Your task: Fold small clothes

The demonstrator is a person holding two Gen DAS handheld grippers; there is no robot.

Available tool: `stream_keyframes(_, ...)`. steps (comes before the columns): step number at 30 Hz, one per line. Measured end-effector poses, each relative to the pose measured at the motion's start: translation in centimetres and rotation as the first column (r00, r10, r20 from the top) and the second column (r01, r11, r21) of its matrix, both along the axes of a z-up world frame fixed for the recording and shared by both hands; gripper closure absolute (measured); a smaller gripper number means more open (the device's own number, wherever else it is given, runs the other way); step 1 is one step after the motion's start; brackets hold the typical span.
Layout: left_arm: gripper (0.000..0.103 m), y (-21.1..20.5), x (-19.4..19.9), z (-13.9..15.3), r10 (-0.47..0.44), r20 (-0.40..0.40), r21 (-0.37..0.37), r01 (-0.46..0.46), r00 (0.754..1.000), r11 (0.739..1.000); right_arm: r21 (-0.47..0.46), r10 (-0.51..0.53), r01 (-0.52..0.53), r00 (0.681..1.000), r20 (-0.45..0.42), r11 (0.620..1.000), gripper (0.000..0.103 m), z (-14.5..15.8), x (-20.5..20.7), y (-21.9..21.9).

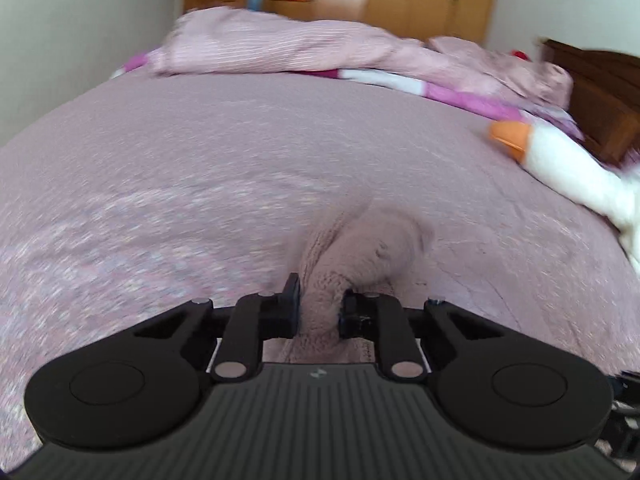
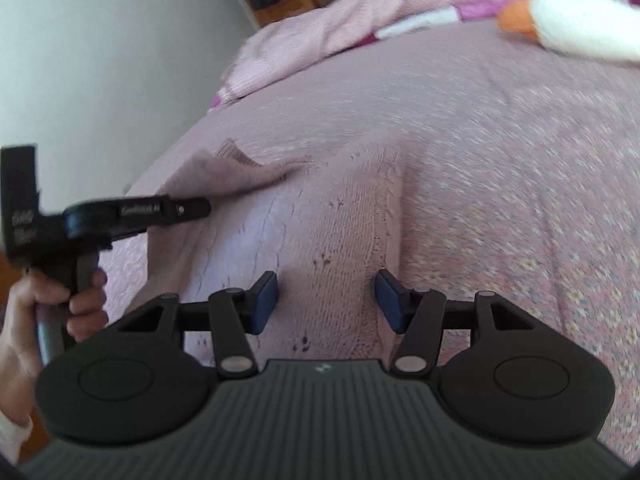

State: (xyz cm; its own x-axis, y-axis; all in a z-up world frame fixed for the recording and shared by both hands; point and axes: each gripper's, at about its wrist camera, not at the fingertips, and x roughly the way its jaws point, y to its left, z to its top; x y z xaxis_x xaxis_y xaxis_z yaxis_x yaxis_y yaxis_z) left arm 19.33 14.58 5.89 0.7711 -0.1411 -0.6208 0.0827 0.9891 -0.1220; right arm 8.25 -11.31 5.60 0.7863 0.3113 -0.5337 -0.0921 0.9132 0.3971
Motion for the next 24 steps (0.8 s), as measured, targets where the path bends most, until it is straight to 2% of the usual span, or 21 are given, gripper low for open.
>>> stream_keyframes(3,0.083,1.7,0.9,-1.7,0.047,-0.063,-0.024,-0.048,0.997,0.999,-0.043,0.036,-0.035,0.999,0.021,0.998,0.046,0.0,0.1,1.3)
stream_keyframes(5,0.071,2.4,1.4,-2.6,0.068,-0.098,-0.063,-0.074,0.993,0.995,-0.078,0.038,-0.036,0.999,0.024,0.996,0.046,-0.1,0.2,1.8)
stream_keyframes(7,0.057,2.7,1.7,-2.5,0.094,-0.101,-0.066,-0.101,0.990,0.993,-0.092,0.037,-0.035,0.999,0.025,0.995,0.046,-0.2,0.3,2.0)
stream_keyframes(10,0.051,3.0,2.4,-2.2,0.094,-0.100,-0.078,-0.102,0.991,0.992,-0.079,0.032,-0.031,0.999,0.021,0.996,0.046,-0.2,0.2,1.7)
stream_keyframes(13,0.043,3.2,3.5,-2.6,0.099,-0.120,-0.054,-0.106,0.988,0.993,-0.065,0.024,-0.023,1.000,0.019,0.998,0.046,-0.3,0.1,1.4)
stream_keyframes(16,0.030,3.0,4.2,-3.3,0.109,-0.122,0.017,-0.107,0.987,0.994,-0.078,0.022,-0.020,0.999,0.025,0.997,0.046,-0.3,0.0,1.7)
stream_keyframes(19,0.029,3.0,3.7,-3.1,0.112,-0.113,0.024,-0.110,0.987,0.994,-0.086,0.015,-0.013,1.000,0.026,0.996,0.046,-0.2,-0.1,1.8)
stream_keyframes(24,0.029,3.4,1.1,-1.1,0.100,-0.132,0.003,-0.100,0.986,0.995,-0.041,-0.014,0.015,1.000,0.026,0.999,0.046,0.3,-0.9,1.1)
